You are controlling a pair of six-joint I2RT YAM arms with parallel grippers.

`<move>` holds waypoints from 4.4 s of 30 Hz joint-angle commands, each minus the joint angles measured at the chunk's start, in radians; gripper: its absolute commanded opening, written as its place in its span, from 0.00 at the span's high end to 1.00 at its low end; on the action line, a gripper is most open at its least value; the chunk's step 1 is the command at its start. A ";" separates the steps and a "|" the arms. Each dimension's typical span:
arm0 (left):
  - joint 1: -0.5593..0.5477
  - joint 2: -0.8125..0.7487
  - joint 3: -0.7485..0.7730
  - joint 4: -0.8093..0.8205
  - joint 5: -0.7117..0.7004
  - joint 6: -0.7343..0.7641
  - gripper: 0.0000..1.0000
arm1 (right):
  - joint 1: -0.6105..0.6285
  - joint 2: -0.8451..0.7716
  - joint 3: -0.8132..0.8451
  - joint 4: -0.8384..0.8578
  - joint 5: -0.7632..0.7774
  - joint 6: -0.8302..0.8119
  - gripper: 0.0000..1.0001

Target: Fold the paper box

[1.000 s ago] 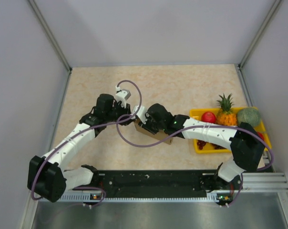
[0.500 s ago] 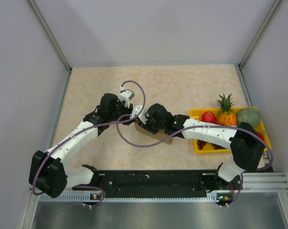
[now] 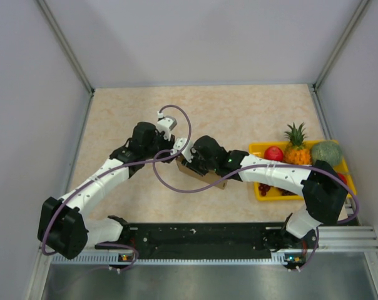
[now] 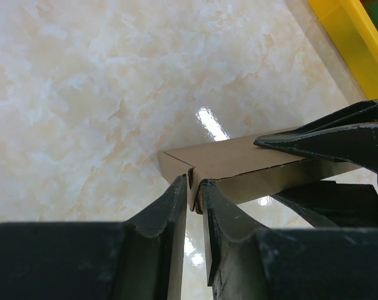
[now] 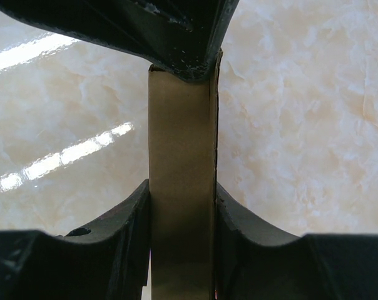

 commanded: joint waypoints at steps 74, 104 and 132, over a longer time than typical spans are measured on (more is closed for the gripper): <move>-0.068 -0.009 0.080 -0.088 -0.162 0.010 0.82 | -0.011 0.039 -0.005 -0.004 -0.040 0.014 0.83; -0.045 -0.087 0.018 -0.100 -0.116 0.044 0.69 | -0.009 0.043 -0.010 -0.007 -0.040 0.017 0.83; -0.025 -0.018 0.063 -0.036 -0.047 0.036 0.73 | -0.011 0.046 -0.005 -0.010 -0.040 0.014 0.84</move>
